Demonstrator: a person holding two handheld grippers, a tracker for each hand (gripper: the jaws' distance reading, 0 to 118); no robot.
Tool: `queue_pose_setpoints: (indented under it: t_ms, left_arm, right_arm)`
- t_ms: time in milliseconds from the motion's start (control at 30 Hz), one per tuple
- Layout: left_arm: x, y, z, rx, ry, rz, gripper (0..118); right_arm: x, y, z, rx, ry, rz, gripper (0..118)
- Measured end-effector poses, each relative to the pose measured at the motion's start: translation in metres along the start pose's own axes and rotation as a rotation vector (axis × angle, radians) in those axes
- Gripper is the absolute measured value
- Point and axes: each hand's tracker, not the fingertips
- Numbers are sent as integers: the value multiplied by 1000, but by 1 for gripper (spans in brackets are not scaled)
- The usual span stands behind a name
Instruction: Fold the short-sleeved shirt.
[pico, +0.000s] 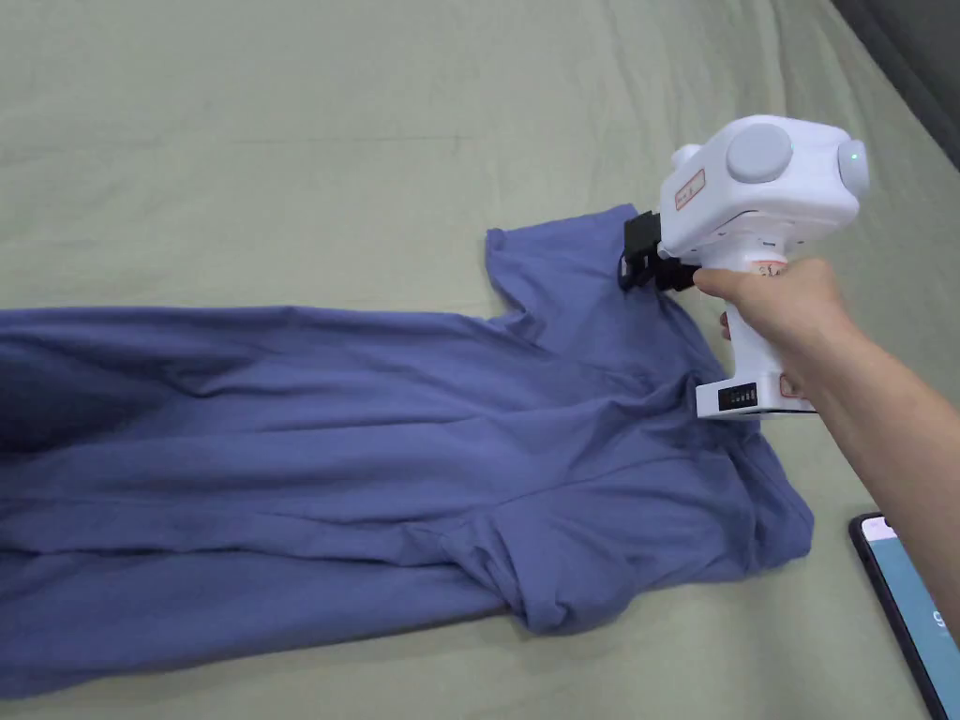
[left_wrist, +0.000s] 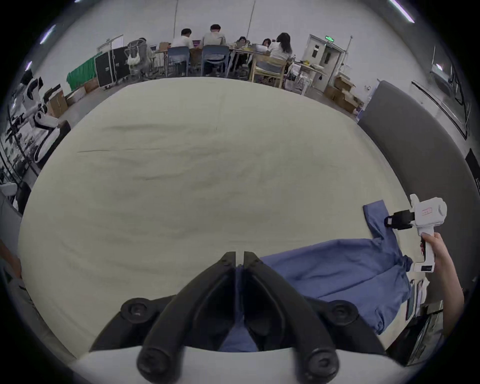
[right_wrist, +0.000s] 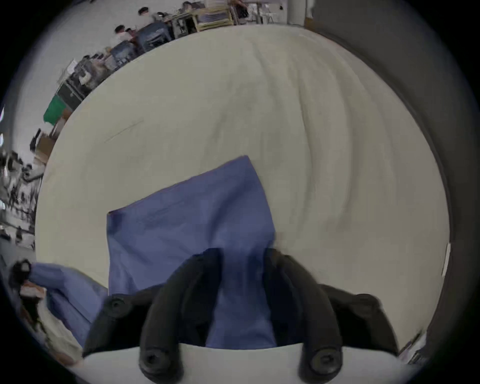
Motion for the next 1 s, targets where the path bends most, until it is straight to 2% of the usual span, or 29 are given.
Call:
queue_pose_setpoints:
  t_ms: [33, 67, 167, 300, 433, 533, 733, 800, 1000]
  left_arm:
    - [1, 1, -1, -3, -2, 1, 2]
    - [0, 0, -1, -4, -4, 3, 2]
    - [-2, 0, 9, -4, -6, 14, 2]
    - [-11, -8, 39, 21, 3, 8, 2]
    - [-20, -35, 67, 27, 31, 4, 2]
    - [-22, -68, 75, -17, 79, -19, 2]
    - [-13, -128, 50, -193, 170, -82, 2]
    - [-11, -141, 37, -230, 184, -106, 2]
    - [-13, -143, 26, -242, 192, -69, 2]
  right_arm:
    - [-3, -2, 4, 3, 8, 29, 16]
    - [-4, -5, 10, 12, 4, 27, 4]
    - [-6, -13, 31, 68, 29, 36, 4]
    - [-1, -39, 94, 210, 99, 64, 4]
    - [9, -97, 153, 284, 108, 124, 4]
    - [17, -156, 176, 266, 123, 157, 4]
    - [32, -242, 160, 77, 160, 123, 4]
    - [39, -252, 141, 18, 150, 88, 4]
    - [38, -246, 111, -8, 122, 79, 4]
